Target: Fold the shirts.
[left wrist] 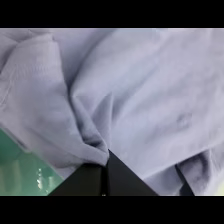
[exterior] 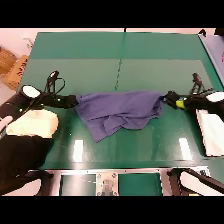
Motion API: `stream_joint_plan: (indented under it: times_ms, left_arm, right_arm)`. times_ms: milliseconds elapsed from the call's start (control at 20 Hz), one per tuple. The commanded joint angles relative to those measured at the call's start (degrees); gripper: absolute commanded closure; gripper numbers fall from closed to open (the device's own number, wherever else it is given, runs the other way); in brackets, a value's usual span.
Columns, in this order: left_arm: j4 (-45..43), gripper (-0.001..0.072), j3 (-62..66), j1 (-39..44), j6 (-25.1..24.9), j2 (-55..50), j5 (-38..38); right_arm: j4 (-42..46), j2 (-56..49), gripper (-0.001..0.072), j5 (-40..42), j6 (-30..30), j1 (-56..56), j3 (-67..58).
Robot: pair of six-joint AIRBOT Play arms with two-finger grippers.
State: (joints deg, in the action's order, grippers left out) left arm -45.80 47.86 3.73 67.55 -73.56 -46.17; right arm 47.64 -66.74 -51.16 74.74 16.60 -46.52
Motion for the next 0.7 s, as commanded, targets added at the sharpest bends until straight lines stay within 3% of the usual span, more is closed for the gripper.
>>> stream_joint_plan:
  times_ms: [0,250,300,400,650]
  left_arm:
    - [0.9,0.0687,-0.8,0.0,-0.7,-1.4,0.1]
    - [0.8,0.0687,-0.8,0.0,-0.7,-1.4,0.1]
    - [0.8,0.0687,-0.8,0.0,-0.7,-1.4,0.1]
    - [0.8,0.0687,-0.8,0.0,-0.7,-1.4,0.2]
    - [0.8,0.0687,-0.8,0.0,-0.7,-1.4,0.3]
  right_arm:
    - [2.2,1.7,0.0418,-12.7,2.3,7.5,-6.4]
    - [9.7,11.1,0.04,-17.6,8.5,11.6,-1.7]
    - [8.8,12.8,0.0289,-17.5,8.9,11.1,1.7]
    - [6.1,14.0,0.0247,-16.4,8.8,8.5,9.8]
    - [-4.3,10.5,0.0254,0.9,8.6,-6.6,25.3]
